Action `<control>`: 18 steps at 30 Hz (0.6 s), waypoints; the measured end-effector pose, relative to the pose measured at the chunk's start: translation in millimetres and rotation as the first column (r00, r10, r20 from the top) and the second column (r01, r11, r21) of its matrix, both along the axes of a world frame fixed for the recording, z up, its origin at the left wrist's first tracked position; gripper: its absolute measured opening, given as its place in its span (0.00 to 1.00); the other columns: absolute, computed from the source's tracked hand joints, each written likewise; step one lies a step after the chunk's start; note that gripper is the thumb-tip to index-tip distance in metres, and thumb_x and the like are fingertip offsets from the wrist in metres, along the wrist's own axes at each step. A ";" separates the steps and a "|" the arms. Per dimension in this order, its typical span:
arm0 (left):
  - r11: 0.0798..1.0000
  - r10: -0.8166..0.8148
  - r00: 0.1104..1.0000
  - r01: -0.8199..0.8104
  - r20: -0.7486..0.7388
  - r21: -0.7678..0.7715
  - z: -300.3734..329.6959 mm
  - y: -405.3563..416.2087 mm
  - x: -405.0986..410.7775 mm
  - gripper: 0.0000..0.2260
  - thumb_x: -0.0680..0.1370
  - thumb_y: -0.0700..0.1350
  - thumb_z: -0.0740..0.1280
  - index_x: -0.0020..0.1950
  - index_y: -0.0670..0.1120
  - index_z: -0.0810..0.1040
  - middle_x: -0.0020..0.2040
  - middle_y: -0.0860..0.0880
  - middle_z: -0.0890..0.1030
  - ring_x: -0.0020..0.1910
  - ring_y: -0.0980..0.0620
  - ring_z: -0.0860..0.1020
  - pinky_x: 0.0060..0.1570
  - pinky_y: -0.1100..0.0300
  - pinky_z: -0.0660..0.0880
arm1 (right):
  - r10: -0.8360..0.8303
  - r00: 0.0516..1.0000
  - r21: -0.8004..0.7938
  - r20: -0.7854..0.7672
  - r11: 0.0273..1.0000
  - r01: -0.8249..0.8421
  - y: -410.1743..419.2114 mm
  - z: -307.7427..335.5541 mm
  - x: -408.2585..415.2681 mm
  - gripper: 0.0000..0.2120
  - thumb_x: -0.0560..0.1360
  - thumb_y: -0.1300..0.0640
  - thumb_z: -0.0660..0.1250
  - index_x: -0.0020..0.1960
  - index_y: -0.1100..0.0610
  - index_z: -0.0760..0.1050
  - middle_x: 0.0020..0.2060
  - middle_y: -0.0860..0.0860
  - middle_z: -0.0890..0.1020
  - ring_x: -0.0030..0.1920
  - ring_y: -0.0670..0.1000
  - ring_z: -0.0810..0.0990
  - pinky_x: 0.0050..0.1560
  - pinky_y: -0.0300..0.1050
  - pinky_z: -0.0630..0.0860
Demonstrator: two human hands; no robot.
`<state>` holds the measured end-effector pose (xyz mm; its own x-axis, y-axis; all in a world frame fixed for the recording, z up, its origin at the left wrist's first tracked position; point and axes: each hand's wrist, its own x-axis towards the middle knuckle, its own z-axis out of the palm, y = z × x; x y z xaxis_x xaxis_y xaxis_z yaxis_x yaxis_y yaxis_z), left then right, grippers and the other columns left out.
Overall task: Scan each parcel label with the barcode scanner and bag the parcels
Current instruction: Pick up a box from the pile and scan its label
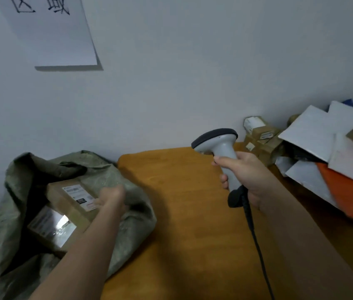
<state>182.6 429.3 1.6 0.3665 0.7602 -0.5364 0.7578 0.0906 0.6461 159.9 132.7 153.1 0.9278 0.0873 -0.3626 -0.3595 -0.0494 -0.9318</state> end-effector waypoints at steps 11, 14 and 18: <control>0.811 -0.555 0.772 0.585 0.311 -0.003 37.0 -253.4 90.7 0.14 0.77 0.42 0.64 0.62 0.42 0.73 0.59 0.38 0.77 0.51 0.42 0.77 0.51 0.50 0.76 | -0.369 0.909 -0.031 0.195 0.924 0.381 -186.9 23.0 24.8 0.10 0.75 0.64 0.71 0.54 0.61 0.73 0.36 0.55 0.75 0.30 0.47 0.73 0.32 0.41 0.76; 0.725 -0.654 0.683 0.688 0.324 0.013 47.3 -330.6 104.9 0.13 0.78 0.41 0.63 0.62 0.42 0.73 0.50 0.43 0.78 0.47 0.44 0.78 0.46 0.53 0.77 | -0.448 0.873 0.018 0.193 0.891 0.454 -254.1 16.7 46.2 0.11 0.74 0.65 0.72 0.53 0.60 0.73 0.36 0.55 0.76 0.31 0.48 0.74 0.33 0.43 0.75; 0.615 -0.739 0.581 0.788 0.340 -0.011 62.6 -436.9 123.8 0.06 0.78 0.39 0.63 0.55 0.43 0.74 0.46 0.45 0.77 0.43 0.48 0.77 0.44 0.55 0.78 | -0.551 0.818 0.076 0.163 0.834 0.546 -348.8 3.1 75.7 0.12 0.74 0.66 0.71 0.55 0.61 0.73 0.38 0.55 0.76 0.30 0.48 0.74 0.33 0.44 0.74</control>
<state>306.4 -7.5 64.2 0.9205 0.0496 -0.3876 0.3817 -0.3270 0.8645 235.6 -216.2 156.2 0.8718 -0.4479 -0.1985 -0.1551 0.1320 -0.9790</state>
